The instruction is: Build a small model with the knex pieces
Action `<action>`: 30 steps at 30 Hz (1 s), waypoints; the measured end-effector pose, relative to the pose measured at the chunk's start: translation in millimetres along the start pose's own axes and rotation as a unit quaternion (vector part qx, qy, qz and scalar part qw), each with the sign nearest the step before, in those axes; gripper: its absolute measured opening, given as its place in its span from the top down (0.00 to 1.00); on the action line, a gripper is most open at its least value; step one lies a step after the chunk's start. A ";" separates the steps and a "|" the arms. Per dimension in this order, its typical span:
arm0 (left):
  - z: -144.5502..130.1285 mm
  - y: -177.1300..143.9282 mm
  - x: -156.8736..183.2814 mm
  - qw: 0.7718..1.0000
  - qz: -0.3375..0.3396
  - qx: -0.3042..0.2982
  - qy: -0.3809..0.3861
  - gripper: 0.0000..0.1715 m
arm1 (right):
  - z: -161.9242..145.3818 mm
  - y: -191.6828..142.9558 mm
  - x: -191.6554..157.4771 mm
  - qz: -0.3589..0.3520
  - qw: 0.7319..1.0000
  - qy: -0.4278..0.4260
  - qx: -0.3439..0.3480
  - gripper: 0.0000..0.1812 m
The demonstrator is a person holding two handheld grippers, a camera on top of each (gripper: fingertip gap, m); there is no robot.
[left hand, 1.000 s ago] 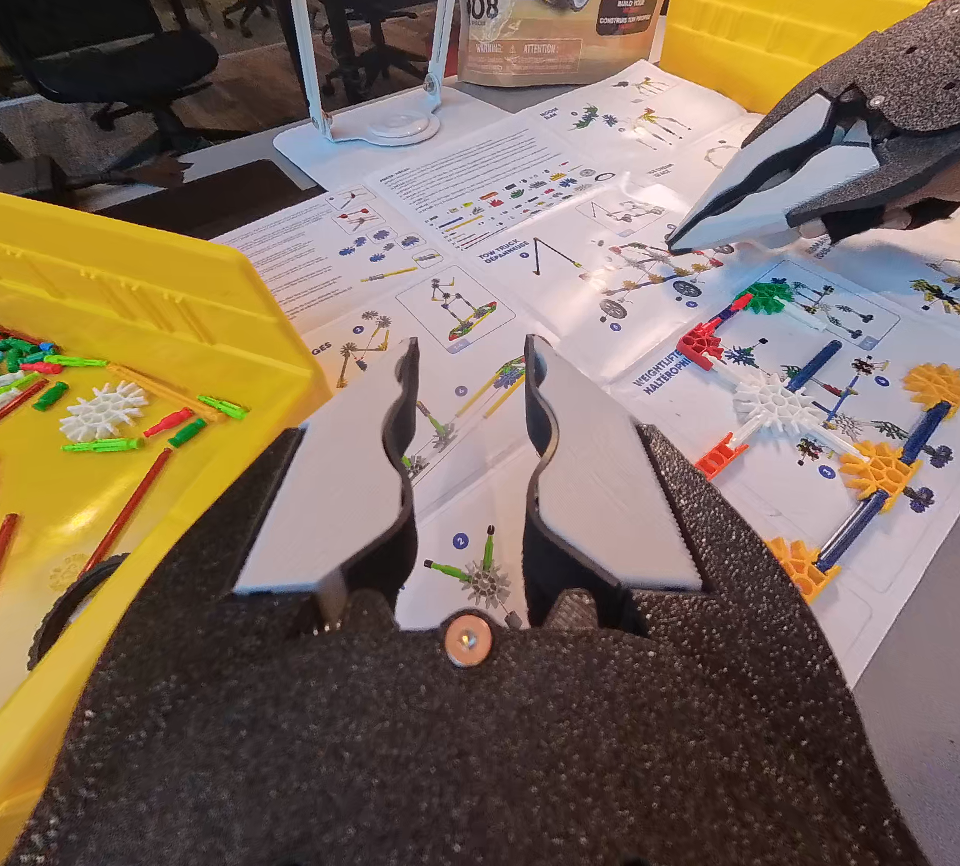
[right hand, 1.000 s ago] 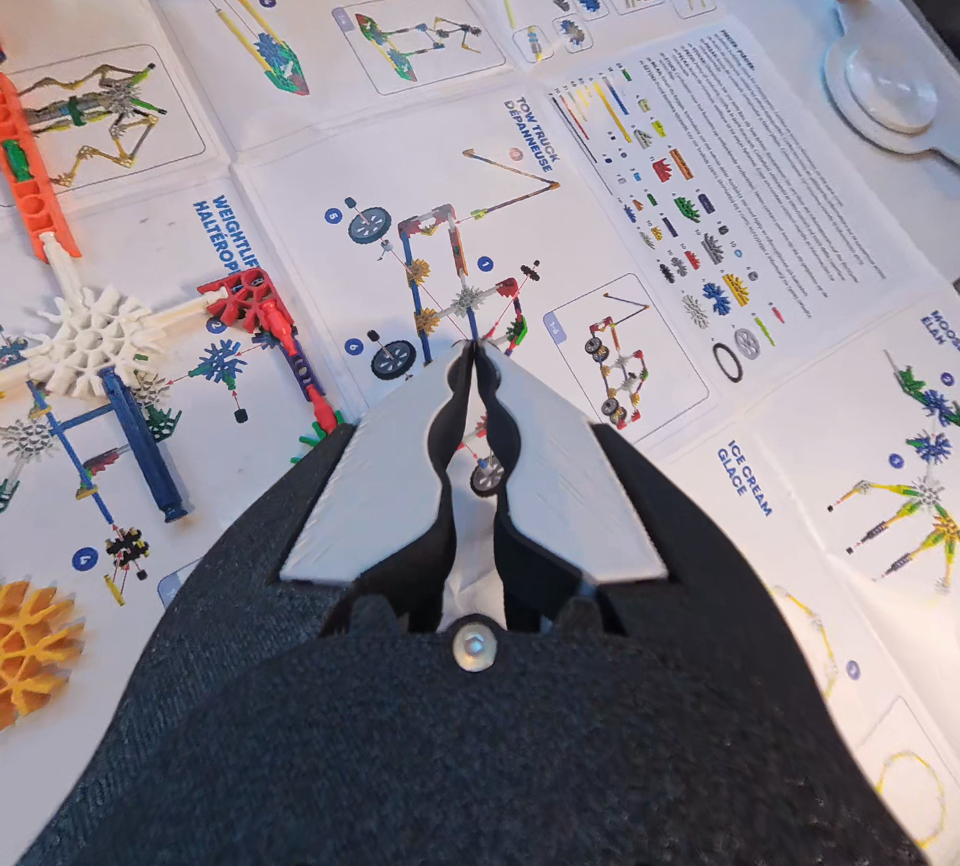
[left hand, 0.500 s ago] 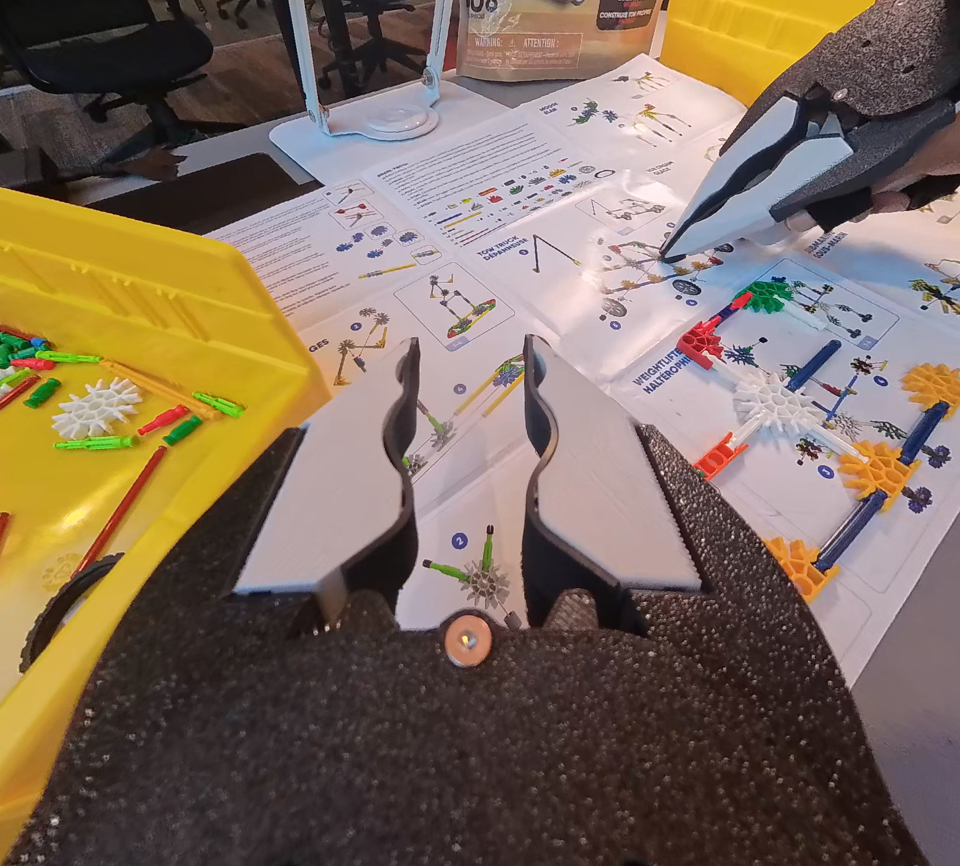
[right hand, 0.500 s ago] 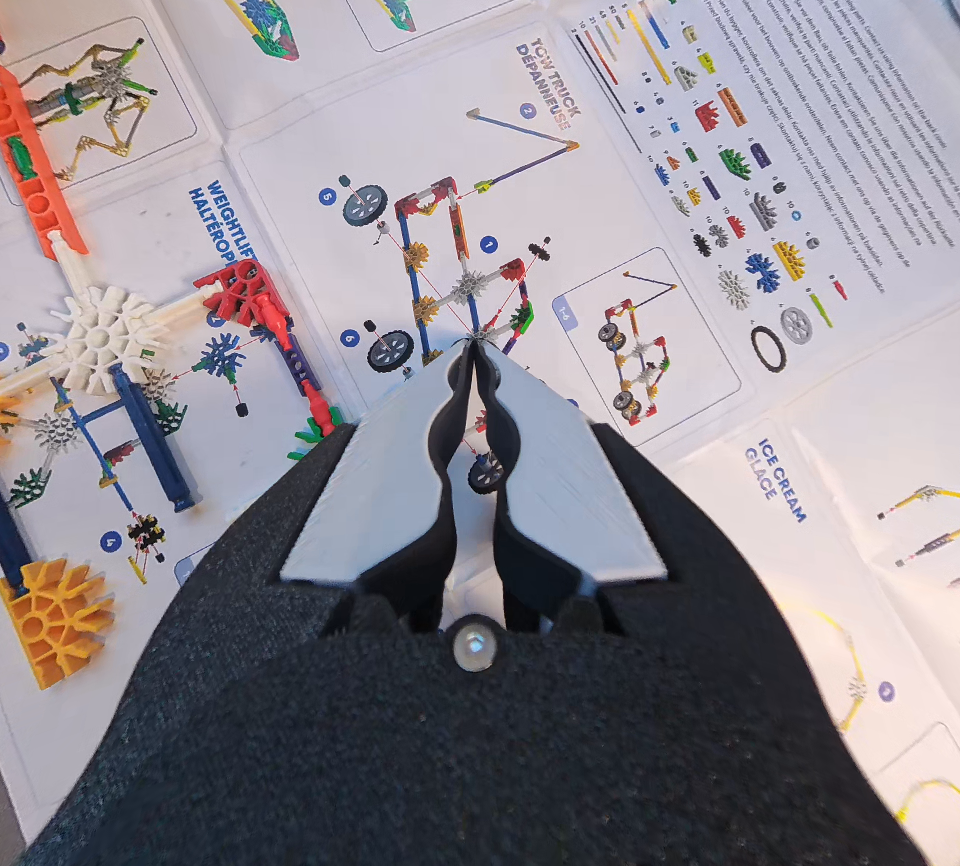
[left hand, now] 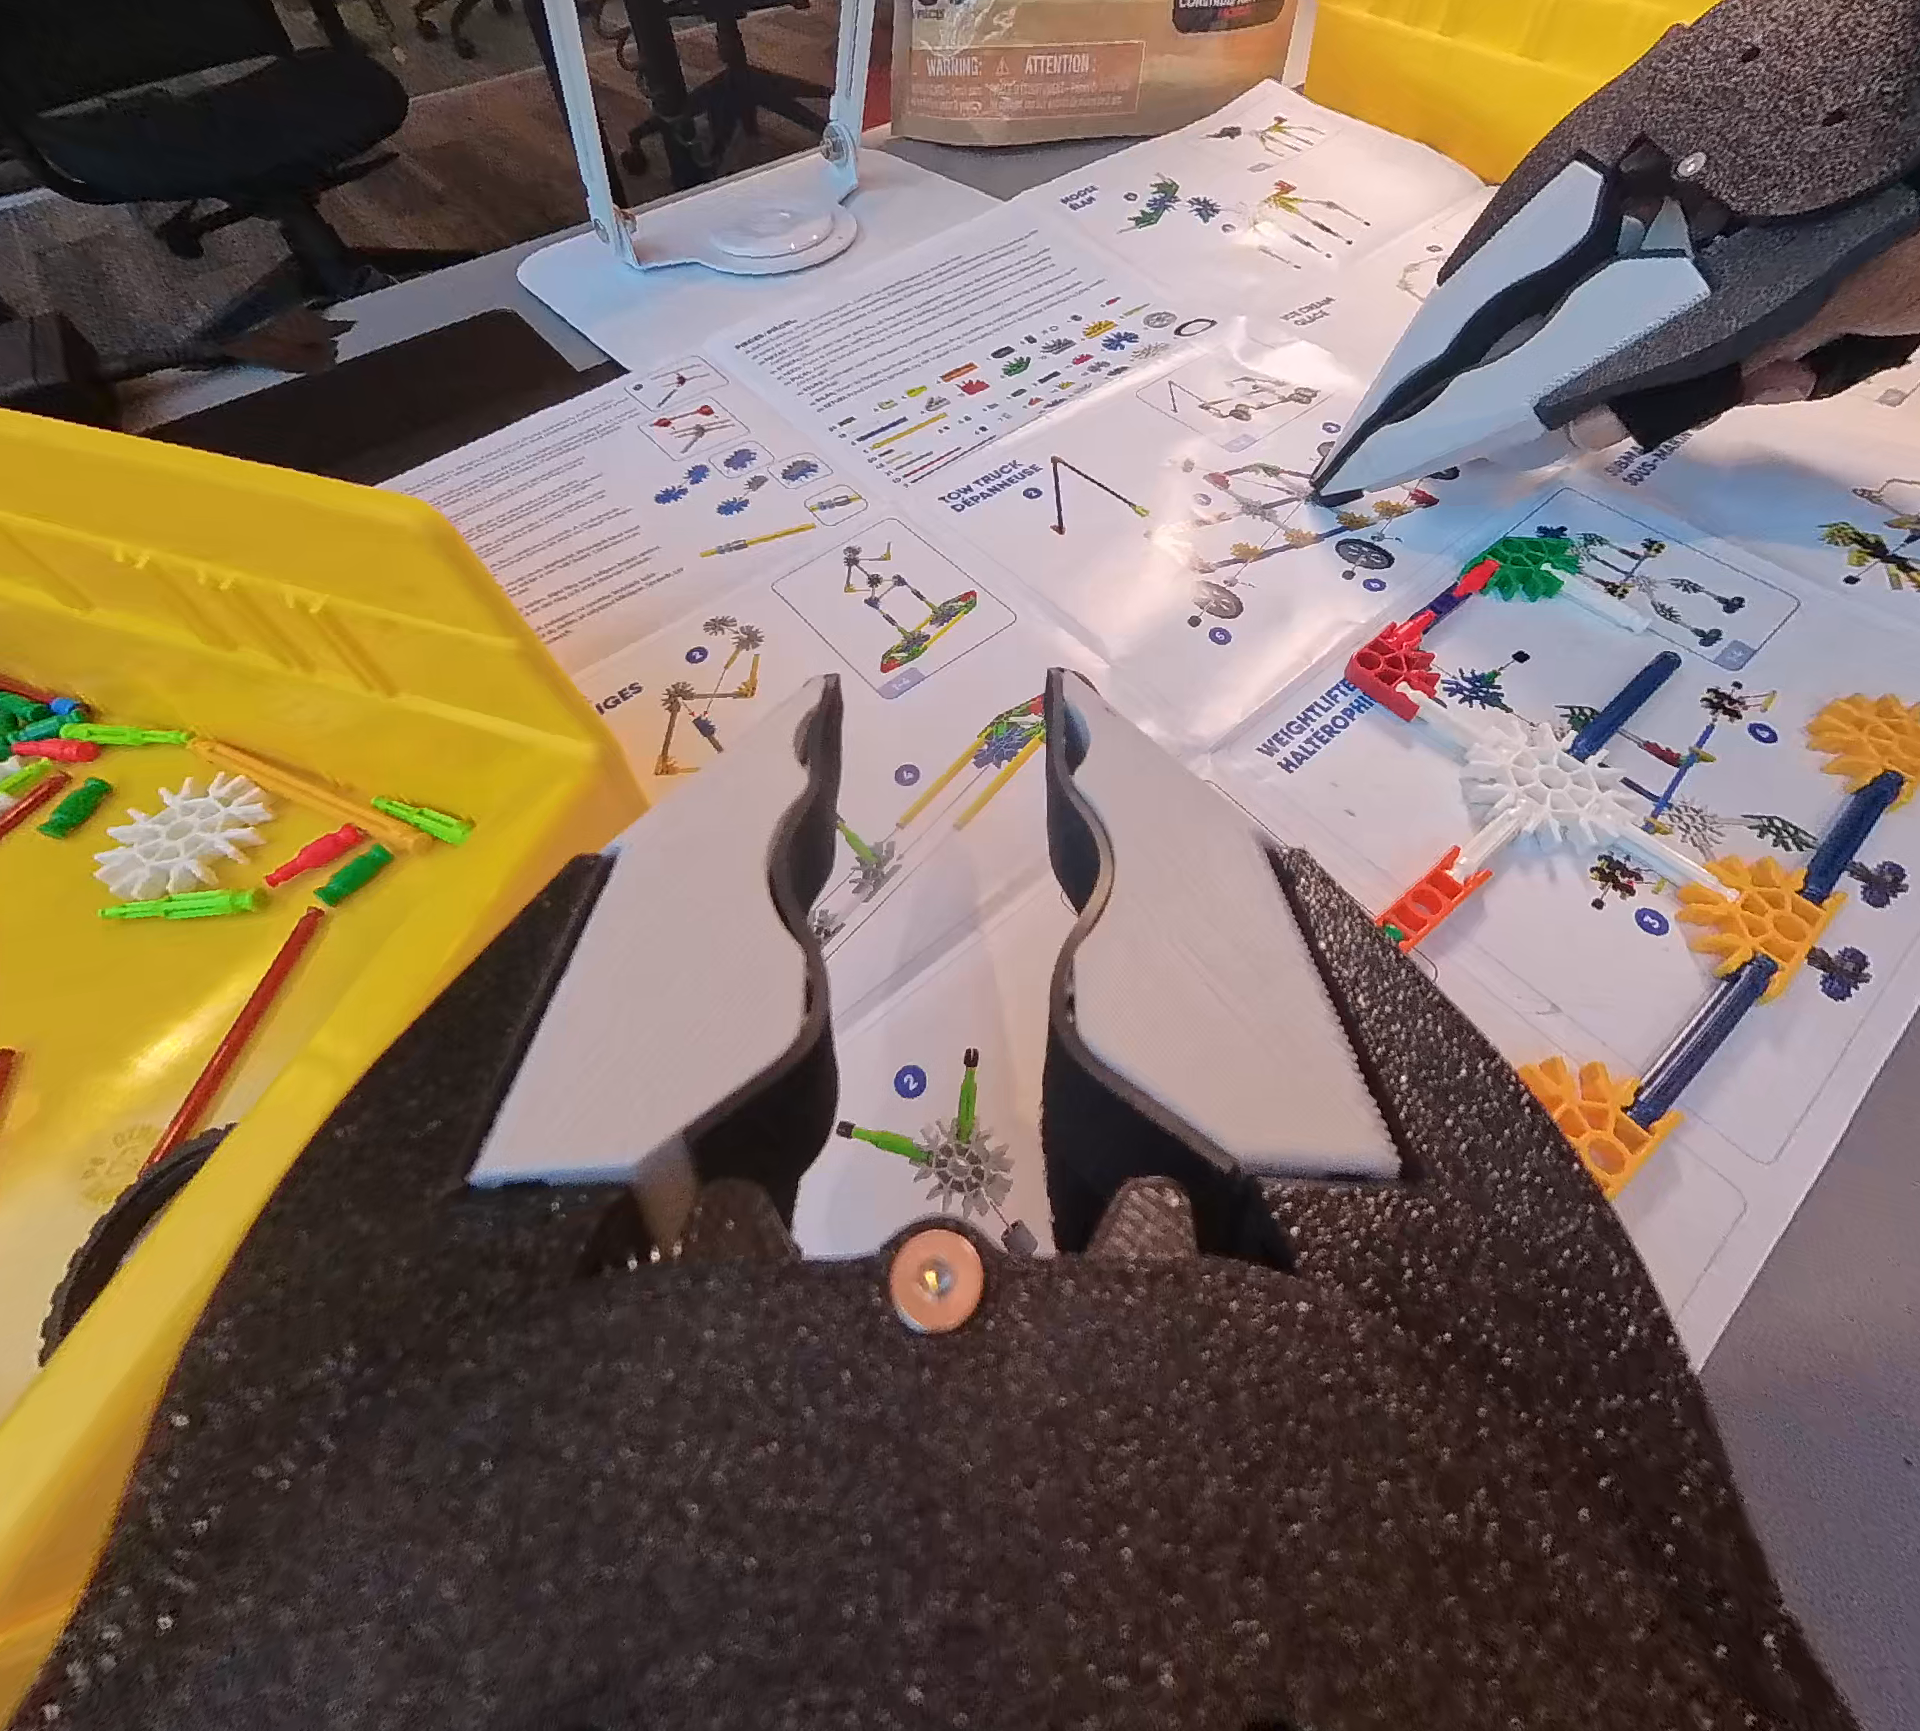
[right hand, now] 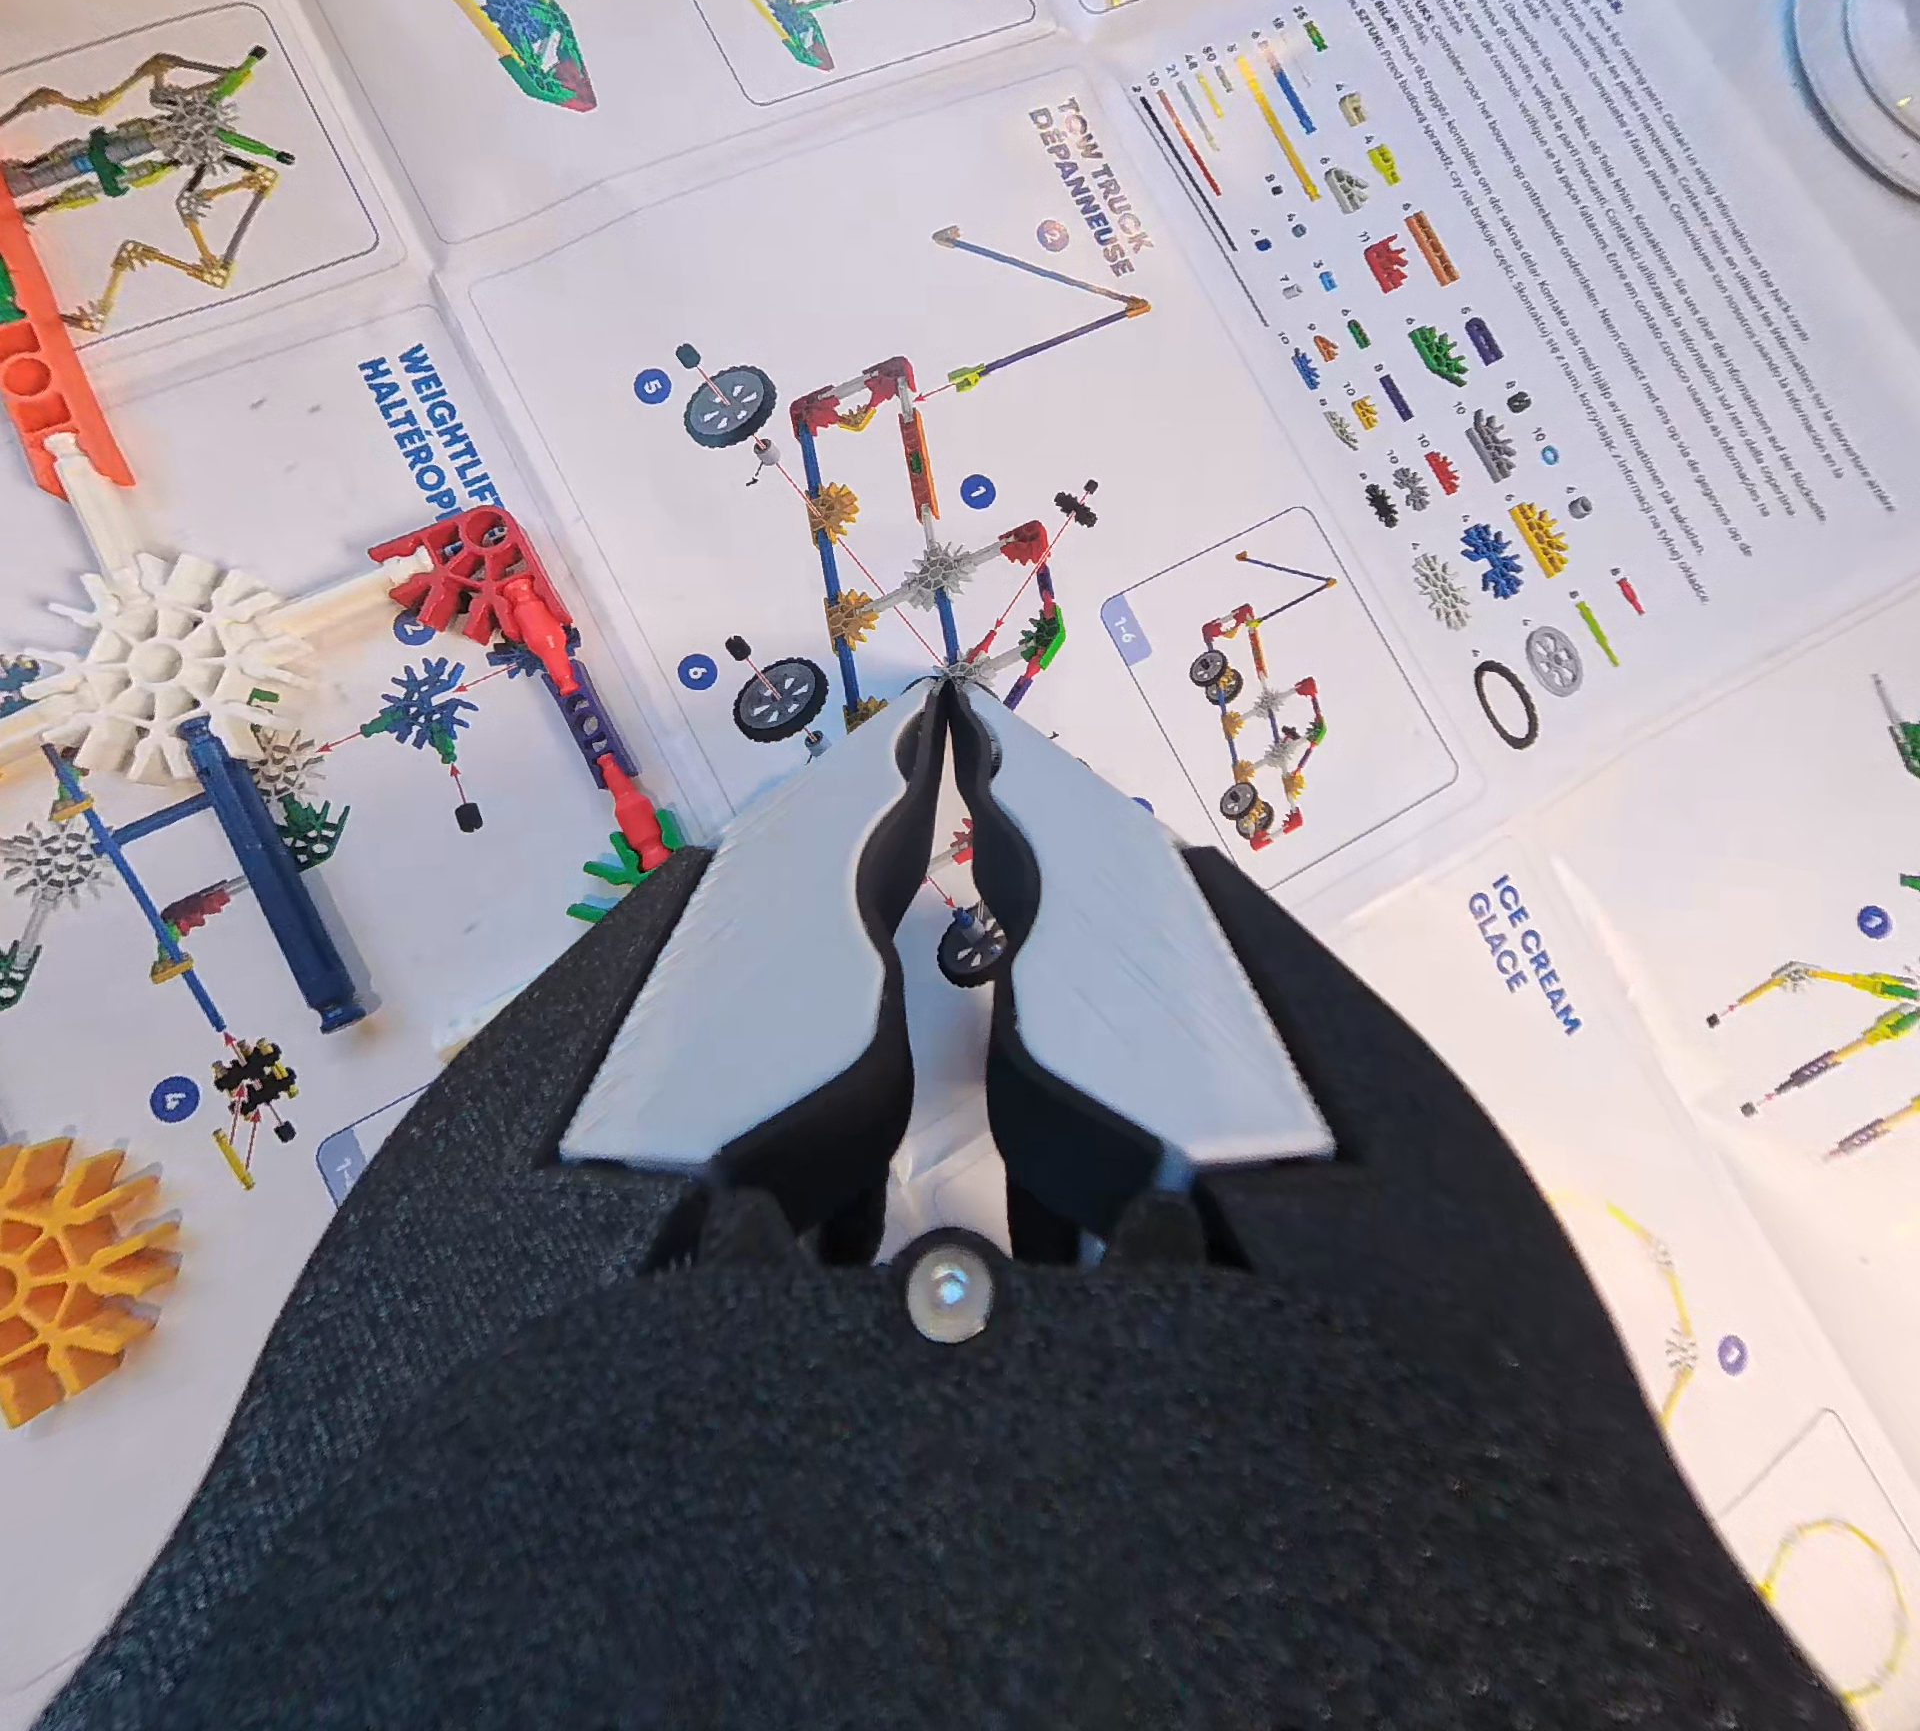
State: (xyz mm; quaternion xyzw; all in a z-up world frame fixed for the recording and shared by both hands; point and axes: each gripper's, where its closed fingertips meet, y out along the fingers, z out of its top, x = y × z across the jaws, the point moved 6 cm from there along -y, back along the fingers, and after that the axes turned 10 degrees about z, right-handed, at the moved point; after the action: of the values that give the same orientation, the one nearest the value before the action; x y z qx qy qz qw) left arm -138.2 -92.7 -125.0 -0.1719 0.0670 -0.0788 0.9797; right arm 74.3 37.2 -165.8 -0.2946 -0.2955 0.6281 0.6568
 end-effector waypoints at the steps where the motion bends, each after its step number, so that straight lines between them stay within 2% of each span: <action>1: 0.0 -0.1 0.4 1.000 -0.001 0.000 0.001 0.79 | -0.2 0.0 -0.4 -0.004 1.000 -0.003 0.001 1.00; 13: -0.4 1.0 3.0 1.000 -0.004 -0.002 0.010 0.79 | -0.5 0.3 -3.4 -0.029 0.999 -0.029 0.004 1.00; 20: -0.4 0.9 4.5 1.000 -0.009 -0.002 0.014 0.81 | 0.2 0.6 -7.6 -0.063 0.995 -0.076 -0.012 1.00; 25: -0.4 0.8 6.0 1.000 -0.007 -0.001 0.021 0.79 | -2.7 -2.4 -3.5 -0.047 0.998 -0.050 0.008 0.97; 30: -0.2 -0.1 7.3 1.000 -0.015 0.000 0.018 0.78 | -7.8 -19.4 9.5 -0.044 0.998 -0.014 0.046 0.95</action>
State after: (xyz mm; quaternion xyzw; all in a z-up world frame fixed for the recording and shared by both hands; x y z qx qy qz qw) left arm -131.1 -94.1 -125.8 -0.1712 0.0818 -0.0961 0.9771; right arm 93.2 45.8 -156.0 -0.2419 -0.2877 0.6159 0.6924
